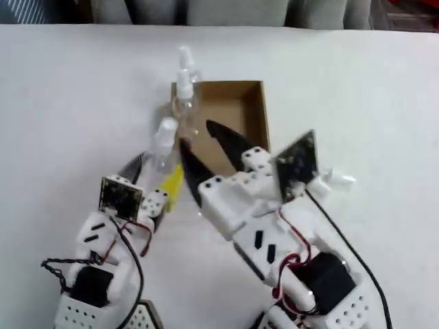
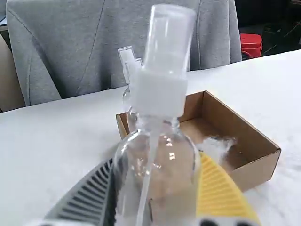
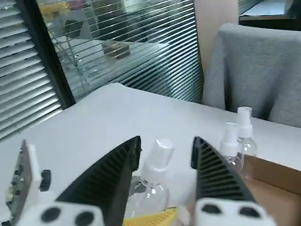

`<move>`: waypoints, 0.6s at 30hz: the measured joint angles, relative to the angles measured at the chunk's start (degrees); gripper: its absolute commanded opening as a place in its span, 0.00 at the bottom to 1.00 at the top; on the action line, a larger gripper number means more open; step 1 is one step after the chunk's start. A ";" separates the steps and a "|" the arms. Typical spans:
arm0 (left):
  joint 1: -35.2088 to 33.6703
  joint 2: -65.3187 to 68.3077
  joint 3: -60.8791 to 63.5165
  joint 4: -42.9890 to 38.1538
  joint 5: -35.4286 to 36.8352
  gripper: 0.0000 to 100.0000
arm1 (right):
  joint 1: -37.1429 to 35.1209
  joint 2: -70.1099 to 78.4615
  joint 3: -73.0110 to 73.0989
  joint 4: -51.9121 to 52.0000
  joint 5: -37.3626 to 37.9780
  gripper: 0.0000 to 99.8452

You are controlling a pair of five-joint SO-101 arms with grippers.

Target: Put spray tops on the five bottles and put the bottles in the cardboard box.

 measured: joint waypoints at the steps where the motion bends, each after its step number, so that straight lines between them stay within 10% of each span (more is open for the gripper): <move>1: 0.00 0.00 0.00 0.00 0.00 0.02 | 1.14 -0.53 0.88 0.00 0.00 0.04; 18: 0.00 0.00 0.00 0.00 0.00 0.02 | 6.24 19.52 11.25 -25.67 0.00 0.02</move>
